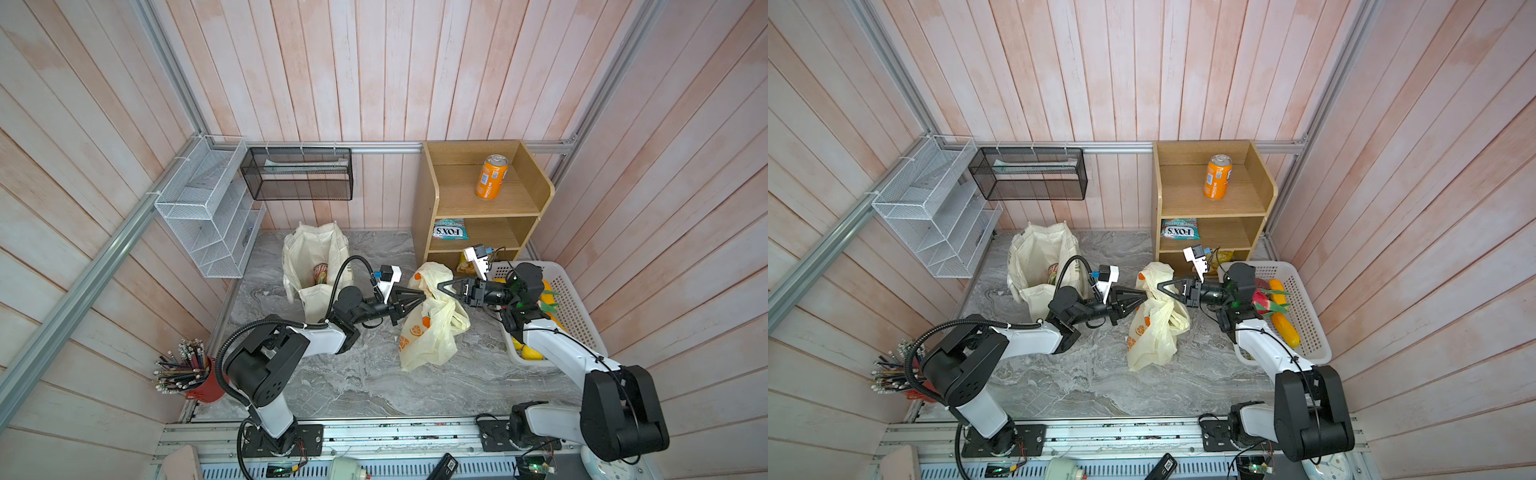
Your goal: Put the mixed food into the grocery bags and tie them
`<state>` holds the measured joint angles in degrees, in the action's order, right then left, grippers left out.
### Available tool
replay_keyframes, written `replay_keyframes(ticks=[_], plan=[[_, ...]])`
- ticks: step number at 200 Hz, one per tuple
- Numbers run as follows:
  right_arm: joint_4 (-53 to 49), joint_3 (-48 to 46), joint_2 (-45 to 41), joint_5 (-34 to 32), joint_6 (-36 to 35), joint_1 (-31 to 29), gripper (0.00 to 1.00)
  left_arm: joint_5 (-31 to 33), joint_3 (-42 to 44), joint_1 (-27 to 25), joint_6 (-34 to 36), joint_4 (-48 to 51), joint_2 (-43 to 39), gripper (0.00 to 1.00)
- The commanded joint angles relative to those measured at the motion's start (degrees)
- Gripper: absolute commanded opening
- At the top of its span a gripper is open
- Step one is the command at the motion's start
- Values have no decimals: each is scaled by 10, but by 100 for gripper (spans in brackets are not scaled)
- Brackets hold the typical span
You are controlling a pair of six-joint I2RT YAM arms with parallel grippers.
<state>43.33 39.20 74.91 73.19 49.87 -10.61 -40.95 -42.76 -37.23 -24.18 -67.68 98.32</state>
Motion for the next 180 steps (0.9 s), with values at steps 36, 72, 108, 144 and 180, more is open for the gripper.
replay_keyframes(ticks=[36, 72, 108, 144, 180], plan=[[96, -22, 38, 18, 39, -2, 0, 7, -42, 2, 3, -3, 36, 27], [146, -31, 46, 24, 70, -8, 0, 11, -50, 2, 6, -6, 56, 28], [147, -27, 43, 25, 70, -10, 0, 16, -48, 6, 5, -15, 67, 31], [142, -25, 39, 29, 69, -11, 0, 16, -37, 15, 4, -24, 66, 33], [145, -24, 47, 29, 68, -17, 0, -10, -57, 10, 4, -21, 73, 33]])
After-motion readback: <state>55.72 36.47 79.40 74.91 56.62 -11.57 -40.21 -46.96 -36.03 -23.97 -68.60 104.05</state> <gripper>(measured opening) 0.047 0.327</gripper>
